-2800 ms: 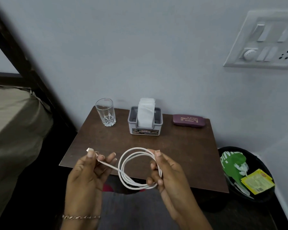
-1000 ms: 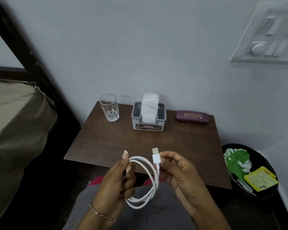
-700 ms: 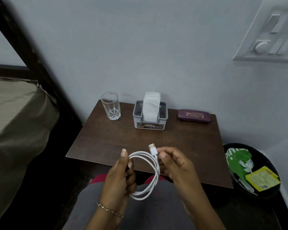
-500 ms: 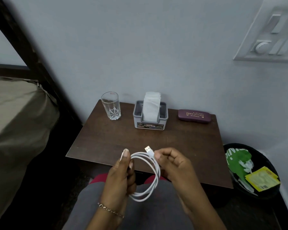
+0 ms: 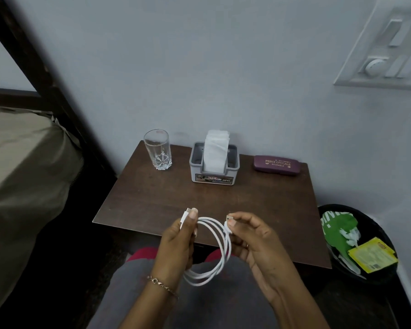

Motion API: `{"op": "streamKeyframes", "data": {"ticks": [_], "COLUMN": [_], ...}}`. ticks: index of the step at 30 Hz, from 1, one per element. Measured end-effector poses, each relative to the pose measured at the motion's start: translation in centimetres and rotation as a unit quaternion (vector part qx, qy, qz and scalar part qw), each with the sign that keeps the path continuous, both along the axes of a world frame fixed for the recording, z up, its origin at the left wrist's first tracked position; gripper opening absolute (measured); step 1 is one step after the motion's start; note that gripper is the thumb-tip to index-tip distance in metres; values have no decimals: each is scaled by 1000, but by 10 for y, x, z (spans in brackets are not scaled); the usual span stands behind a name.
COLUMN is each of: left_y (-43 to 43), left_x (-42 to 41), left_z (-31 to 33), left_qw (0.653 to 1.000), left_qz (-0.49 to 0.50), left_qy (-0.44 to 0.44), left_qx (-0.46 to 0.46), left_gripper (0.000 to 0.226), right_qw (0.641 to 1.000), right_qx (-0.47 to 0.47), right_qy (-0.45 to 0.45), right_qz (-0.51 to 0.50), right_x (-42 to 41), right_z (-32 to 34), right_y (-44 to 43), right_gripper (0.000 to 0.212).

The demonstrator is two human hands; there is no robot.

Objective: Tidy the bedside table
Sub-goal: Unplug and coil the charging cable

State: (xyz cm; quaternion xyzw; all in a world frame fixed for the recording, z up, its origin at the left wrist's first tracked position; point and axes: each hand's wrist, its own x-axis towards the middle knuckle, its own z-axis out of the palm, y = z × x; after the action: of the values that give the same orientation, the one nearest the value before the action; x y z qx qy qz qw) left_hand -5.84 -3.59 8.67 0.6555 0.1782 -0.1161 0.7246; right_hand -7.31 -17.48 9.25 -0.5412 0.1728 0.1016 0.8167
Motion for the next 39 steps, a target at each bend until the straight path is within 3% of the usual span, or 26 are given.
{"op": "streamKeyframes", "data": {"ticks": [7, 9, 13, 16, 21, 26, 28, 31, 35, 39], "left_y": [-8, -11, -12, -16, -16, -16, -18, -19, -20, -29], "left_x": [13, 15, 7, 0, 6, 12, 14, 15, 14, 6], "left_z": [-9, -12, -20, -22, -26, -33, -31, -26, -24, -16], "left_qw": [997, 996, 954, 930, 928, 965, 969, 976, 987, 995], "left_qz": [32, 42, 28, 28, 49, 111, 133, 159, 150, 93], "left_qy": [-16, -29, -116, -157, -162, -117, -111, -69, -10, 5], "left_qx": [62, 78, 274, 332, 332, 204, 179, 135, 57, -22], "left_gripper": [39, 37, 43, 42, 45, 43, 44, 38, 37, 29], "right_qw": [991, 993, 996, 995, 991, 978, 963, 923, 774, 686], "right_qx": [-118, -109, -55, -79, -128, -190, -237, -340, -578, -686], "right_qy": [-52, -43, 9, 12, -10, -82, -126, -176, -258, -240], "right_qz": [-27, -29, -63, -68, -32, -24, 7, 45, 20, 18], "right_x": [0, 1, 0, 0, -3, -6, -7, -7, -7, -5], "right_z": [3, 3, -2, -1, -3, -9, -11, -15, -25, -23], "right_y": [2, 2, 3, -1, 6, 17, 20, 19, 21, 17], "right_gripper": [4, 4, 7, 8, 11, 10, 24, 44, 44, 30]}}
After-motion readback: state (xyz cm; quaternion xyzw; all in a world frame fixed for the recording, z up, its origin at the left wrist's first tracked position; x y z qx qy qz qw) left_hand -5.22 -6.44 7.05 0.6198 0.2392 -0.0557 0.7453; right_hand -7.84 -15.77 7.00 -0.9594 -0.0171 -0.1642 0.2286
